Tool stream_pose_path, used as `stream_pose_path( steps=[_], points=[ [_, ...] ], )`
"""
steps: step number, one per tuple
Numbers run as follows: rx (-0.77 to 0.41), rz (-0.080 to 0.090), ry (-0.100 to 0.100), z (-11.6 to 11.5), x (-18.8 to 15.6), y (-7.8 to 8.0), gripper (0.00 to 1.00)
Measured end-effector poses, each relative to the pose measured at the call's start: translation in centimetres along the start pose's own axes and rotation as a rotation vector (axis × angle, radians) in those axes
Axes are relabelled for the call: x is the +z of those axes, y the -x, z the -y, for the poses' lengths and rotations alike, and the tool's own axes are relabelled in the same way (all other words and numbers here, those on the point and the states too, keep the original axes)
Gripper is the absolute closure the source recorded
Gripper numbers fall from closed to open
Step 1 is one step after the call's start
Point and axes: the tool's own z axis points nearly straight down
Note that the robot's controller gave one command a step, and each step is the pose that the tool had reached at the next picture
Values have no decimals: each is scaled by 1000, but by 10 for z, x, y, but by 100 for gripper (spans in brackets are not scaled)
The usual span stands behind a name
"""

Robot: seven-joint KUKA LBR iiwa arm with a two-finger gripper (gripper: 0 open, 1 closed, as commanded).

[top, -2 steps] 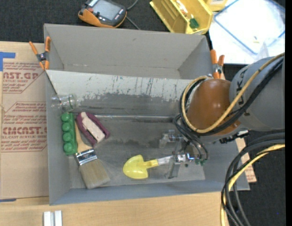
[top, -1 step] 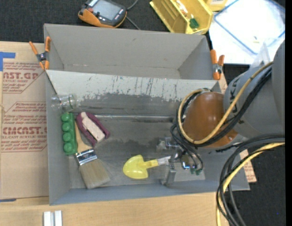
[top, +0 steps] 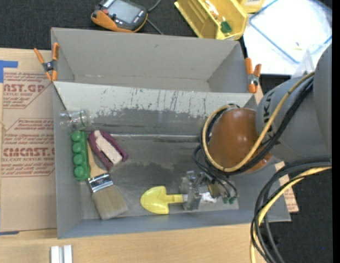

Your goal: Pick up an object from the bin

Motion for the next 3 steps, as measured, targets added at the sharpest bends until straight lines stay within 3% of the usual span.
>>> stream_pose_path(
  steps=[2,3],
  points=[
    [1,0,0,0,0,0,100],
    [1,-6,1,-1,-17,-2,100]
  ],
)
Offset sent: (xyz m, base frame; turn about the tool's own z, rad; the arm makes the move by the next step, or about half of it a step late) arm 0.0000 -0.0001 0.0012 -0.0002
